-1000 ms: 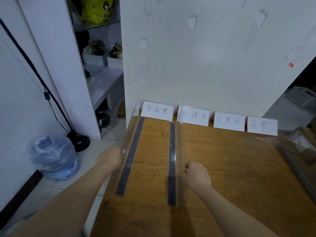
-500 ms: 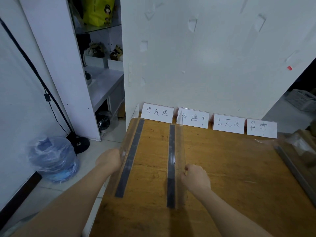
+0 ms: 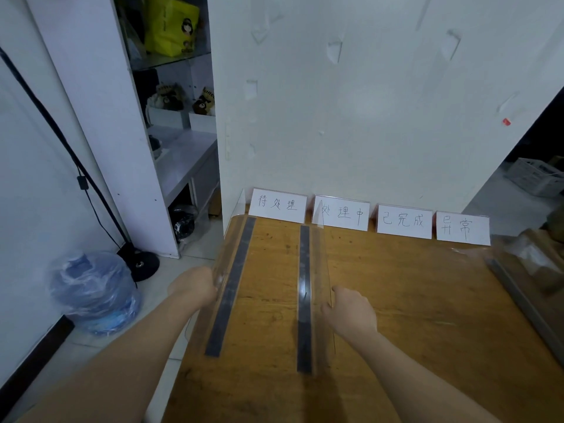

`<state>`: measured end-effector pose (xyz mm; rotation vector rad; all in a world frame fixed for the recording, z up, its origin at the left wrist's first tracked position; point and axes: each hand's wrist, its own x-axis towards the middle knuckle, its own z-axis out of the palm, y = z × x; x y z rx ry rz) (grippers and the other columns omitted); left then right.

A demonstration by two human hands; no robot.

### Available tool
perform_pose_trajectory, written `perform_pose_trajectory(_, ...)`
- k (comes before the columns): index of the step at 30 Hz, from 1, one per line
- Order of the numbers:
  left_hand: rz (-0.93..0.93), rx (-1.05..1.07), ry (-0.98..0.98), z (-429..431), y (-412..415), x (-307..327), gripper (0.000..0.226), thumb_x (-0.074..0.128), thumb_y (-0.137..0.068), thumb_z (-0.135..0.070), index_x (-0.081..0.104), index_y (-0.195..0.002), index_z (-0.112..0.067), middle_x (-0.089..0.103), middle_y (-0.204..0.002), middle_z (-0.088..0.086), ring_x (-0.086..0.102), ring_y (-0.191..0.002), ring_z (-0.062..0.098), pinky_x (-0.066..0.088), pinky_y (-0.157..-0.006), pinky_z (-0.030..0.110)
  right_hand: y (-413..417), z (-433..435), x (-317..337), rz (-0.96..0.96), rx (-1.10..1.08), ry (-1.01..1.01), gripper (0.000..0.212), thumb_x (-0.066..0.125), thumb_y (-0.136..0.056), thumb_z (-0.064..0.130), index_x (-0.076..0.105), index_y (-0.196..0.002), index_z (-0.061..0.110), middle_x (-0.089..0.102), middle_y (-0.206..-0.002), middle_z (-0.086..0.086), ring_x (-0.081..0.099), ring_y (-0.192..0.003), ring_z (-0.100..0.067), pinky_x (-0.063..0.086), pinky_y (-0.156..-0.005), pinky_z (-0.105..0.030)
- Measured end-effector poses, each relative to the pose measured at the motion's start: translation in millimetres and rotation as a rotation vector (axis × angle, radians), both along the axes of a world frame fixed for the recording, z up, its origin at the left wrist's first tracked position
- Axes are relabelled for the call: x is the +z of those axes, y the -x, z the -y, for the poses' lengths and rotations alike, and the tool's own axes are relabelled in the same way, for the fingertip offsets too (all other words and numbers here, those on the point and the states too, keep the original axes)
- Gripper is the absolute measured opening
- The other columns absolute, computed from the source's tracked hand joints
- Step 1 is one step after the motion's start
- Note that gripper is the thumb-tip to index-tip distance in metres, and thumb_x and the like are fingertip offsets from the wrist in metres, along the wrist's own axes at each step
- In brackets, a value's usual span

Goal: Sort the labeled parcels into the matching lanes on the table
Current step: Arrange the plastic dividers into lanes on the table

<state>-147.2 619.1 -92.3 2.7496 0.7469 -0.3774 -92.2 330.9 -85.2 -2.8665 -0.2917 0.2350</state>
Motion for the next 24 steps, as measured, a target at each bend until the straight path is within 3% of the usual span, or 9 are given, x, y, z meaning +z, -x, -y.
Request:
perform_pose_trajectory(5, 0.090, -0.057, -0.124, 6, -4, 11, 0.022, 0.054, -0.094, -0.026, 0.054, -0.111, -0.012, 0.057, -0.102, 0.004, 0.057, -0.093, 0.022, 0.043, -0.067, 0.030, -5, 3, 9, 0.052, 0.023, 0.008, 0.032, 0.052, -0.098, 0.038, 0.055, -0.123, 0.018, 0.063, -0.098, 0.004, 0.062, -0.082, -0.011, 0.056, -0.069, -0.025)
perform_pose_trajectory(8, 0.150, -0.156, -0.243, 15, -13, 24, 0.031, 0.058, -0.093, -0.028, 0.051, -0.120, -0.014, 0.055, -0.119, 0.007, 0.053, -0.108, 0.024, 0.044, -0.076, 0.032, -10, 4, 19, 0.099, 0.047, 0.011, 0.034, 0.053, -0.098, 0.037, 0.054, -0.127, 0.020, 0.060, -0.112, 0.003, 0.057, -0.093, -0.011, 0.048, -0.073, -0.021)
perform_pose_trajectory(11, 0.220, -0.237, -0.259, 29, -25, 37, 0.025, 0.057, -0.095, -0.030, 0.054, -0.113, -0.014, 0.055, -0.115, 0.005, 0.052, -0.105, 0.021, 0.047, -0.084, 0.032, -12, 6, 31, 0.142, 0.067, 0.031, 0.037, 0.053, -0.097, 0.033, 0.053, -0.131, 0.019, 0.054, -0.125, 0.001, 0.052, -0.110, -0.014, 0.051, -0.089, -0.027)
perform_pose_trajectory(14, 0.294, -0.315, -0.323, 44, -36, 49, 0.018, 0.056, -0.094, -0.028, 0.056, -0.108, -0.016, 0.057, -0.109, 0.003, 0.052, -0.102, 0.020, 0.047, -0.079, 0.032, -17, 15, 43, 0.193, 0.096, 0.097, 0.041, 0.052, -0.097, 0.031, 0.050, -0.136, 0.019, 0.051, -0.133, -0.001, 0.047, -0.121, -0.017, 0.046, -0.101, -0.032)
perform_pose_trajectory(19, 0.357, -0.455, -0.420, 71, -57, 75, 0.015, 0.054, -0.090, -0.018, 0.058, -0.104, -0.016, 0.058, -0.106, 0.002, 0.054, -0.098, 0.021, 0.042, -0.073, 0.031, -24, 39, 67, 0.213, 0.077, 0.217, 0.047, 0.052, -0.095, 0.036, 0.047, -0.139, 0.019, 0.050, -0.137, -0.003, 0.044, -0.127, -0.023, 0.041, -0.104, -0.036)
perform_pose_trajectory(24, 0.416, -0.576, -0.421, 114, -70, 105, 0.024, 0.051, -0.093, -0.019, 0.051, -0.117, -0.013, 0.054, -0.115, 0.006, 0.050, -0.107, 0.024, 0.036, -0.077, 0.031, -23, 72, 94, 0.219, 0.016, 0.268, 0.048, 0.053, -0.093, 0.036, 0.048, -0.137, 0.018, 0.049, -0.136, -0.005, 0.043, -0.127, -0.025, 0.039, -0.102, -0.037)
